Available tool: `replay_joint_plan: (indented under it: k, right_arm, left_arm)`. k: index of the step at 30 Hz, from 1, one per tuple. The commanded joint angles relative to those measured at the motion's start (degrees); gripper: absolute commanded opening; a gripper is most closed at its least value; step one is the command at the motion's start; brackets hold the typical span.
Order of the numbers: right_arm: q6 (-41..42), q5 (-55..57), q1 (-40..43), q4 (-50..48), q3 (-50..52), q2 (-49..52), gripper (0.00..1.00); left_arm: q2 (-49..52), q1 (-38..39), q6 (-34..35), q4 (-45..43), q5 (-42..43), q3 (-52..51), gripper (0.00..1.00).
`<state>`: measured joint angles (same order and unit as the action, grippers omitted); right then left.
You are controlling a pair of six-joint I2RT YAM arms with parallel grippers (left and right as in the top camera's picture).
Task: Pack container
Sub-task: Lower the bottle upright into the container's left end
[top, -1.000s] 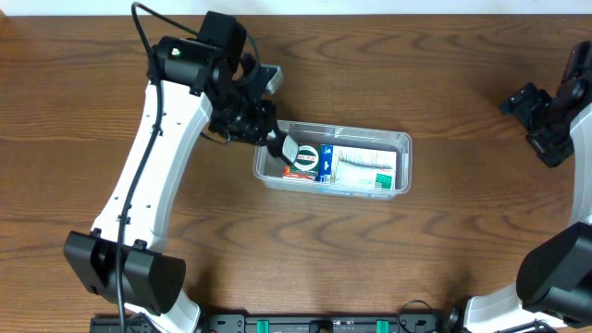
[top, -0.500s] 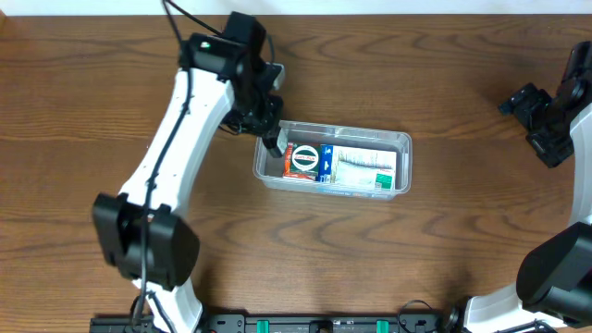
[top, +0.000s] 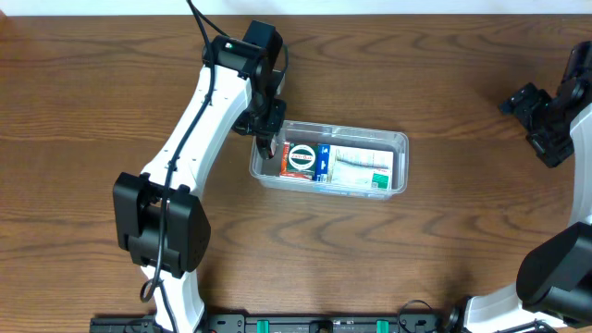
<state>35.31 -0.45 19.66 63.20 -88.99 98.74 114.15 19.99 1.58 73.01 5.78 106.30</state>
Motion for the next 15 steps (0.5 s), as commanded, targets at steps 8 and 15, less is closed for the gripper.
replay_joint_plan:
  k: [8,15]
  right_arm:
    - [-0.68,0.2,0.2,0.04,-0.44,-0.02,0.99]
    - [-0.68,0.2,0.2,0.02,-0.44,-0.02,0.99]
  left_arm:
    - [2.75,0.31,0.87,-0.07,-2.38,-0.24,0.1]
    - [3.48,2.71,0.9,-0.52,-2.38,-0.24,0.1]
